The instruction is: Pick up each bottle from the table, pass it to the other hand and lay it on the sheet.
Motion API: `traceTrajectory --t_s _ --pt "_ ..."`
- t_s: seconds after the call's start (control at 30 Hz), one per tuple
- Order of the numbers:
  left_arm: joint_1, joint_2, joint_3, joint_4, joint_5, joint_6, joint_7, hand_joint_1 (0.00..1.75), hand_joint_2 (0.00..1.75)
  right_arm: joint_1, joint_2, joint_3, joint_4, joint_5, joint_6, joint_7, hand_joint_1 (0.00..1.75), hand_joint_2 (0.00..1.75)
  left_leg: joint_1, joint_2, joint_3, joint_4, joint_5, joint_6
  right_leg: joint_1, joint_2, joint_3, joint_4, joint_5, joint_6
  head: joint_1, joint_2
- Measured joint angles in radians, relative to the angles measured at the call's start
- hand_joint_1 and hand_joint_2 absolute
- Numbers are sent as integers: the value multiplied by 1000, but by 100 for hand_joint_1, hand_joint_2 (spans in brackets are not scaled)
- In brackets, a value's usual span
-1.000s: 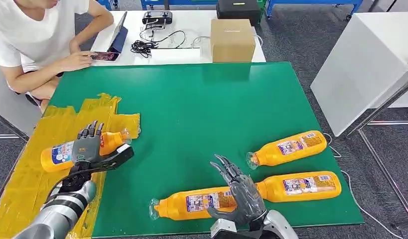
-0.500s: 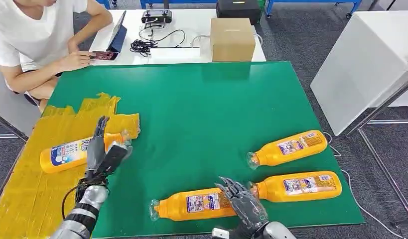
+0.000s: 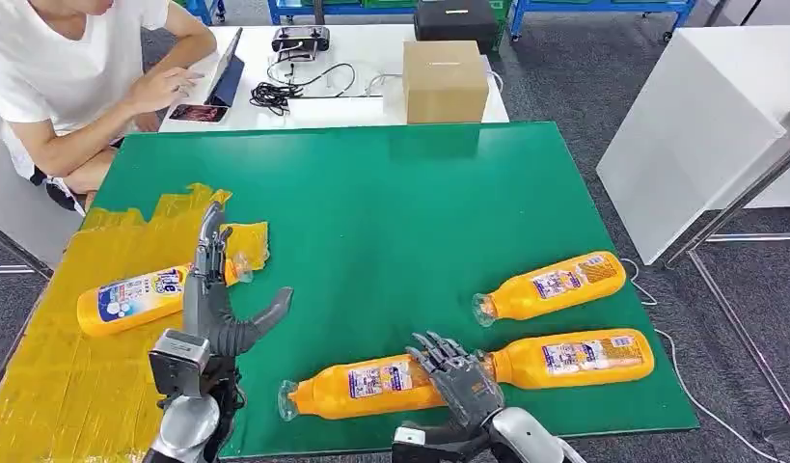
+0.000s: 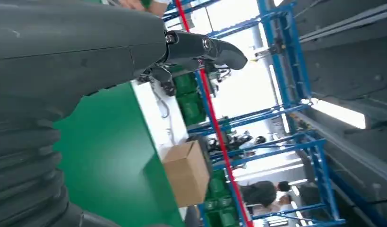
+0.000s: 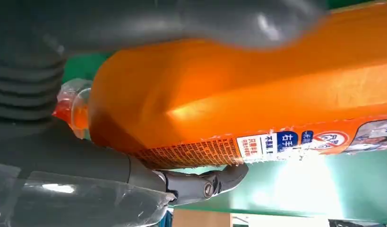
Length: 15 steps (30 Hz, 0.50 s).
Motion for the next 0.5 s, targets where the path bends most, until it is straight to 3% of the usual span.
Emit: traceTrajectory --t_s 0.03,0.07,0.1,0.17,0.23,0.27,0.33,0.5 --pt "3 0 -6 -10 0 0 0 0 175 -3 1 1 5 1 0 0 0 0 0 0 0 0 0 0 0 0 0 0 0 0 0 0" --pt "5 0 -9 -16 1 0 0 0 175 -5 3 1 8 2 0 0 12 175 0 0 0 0 1 0 0 0 1 0 0 0 0 0" --pt "8 0 -13 -22 4 -2 -2 0 175 -8 3 2 12 6 0 3 45 175 0 0 1 0 1 0 0 0 1 0 1 -1 0 0" --pt "12 0 -20 -33 14 -6 -9 0 175 -15 8 5 22 21 1 15 44 175 0 0 2 0 1 0 0 0 2 0 2 -3 0 0" --pt "17 0 -30 -47 16 -14 -18 0 175 -28 21 6 43 35 1 27 133 175 0 2 3 0 1 0 0 2 2 0 2 -3 0 0" --pt "20 0 -37 -55 16 -15 -22 0 175 -38 32 5 60 45 0 30 148 175 0 2 3 0 1 0 0 3 2 0 2 -3 0 0" --pt "25 0 -55 -71 16 -18 -27 0 175 -62 64 -2 102 59 -5 33 173 175 0 5 4 0 1 0 0 5 2 0 2 -3 0 0" --pt "27 0 -101 -96 18 -26 -28 0 175 -111 144 -30 205 73 -29 18 175 175 0 6 7 0 1 0 0 6 4 0 3 -4 0 0"
